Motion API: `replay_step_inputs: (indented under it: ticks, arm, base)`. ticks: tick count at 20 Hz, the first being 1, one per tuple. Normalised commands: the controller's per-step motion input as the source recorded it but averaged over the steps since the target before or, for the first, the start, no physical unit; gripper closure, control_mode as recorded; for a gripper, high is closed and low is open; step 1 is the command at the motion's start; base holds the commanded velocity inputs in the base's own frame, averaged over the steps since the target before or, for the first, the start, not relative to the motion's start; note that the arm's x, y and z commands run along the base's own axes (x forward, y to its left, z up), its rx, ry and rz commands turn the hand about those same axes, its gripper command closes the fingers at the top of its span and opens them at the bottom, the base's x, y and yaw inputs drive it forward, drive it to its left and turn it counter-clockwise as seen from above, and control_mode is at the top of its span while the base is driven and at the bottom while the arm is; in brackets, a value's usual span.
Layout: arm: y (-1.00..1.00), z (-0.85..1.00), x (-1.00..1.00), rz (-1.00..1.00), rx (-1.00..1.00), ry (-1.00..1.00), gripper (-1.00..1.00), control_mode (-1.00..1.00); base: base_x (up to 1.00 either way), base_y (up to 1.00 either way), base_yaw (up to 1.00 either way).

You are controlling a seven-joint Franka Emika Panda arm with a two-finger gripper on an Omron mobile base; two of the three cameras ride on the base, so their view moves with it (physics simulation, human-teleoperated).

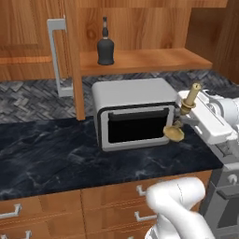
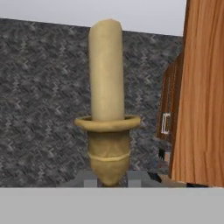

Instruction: Get the candle and the liquor from the cabinet and move them to the dining counter.

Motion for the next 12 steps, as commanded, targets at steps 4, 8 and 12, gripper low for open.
replay_step_inputs:
  ticks: [4,8,12]
  arm:
    - [0.00,0.00,0.00,0.00,0.00,0.00,1.00,1.00]
    - [0.00,0.00,0.00,0.00,0.00,0.00,1.00,1.00]
    - [0.00,0.00,0.00,0.00,0.00,0.00,1.00,1.00]
  base:
    - [-0.92,0.07,0.29]
    - [-0.58,0.40,0.33]
    - [-0.32,0.72,0.36]
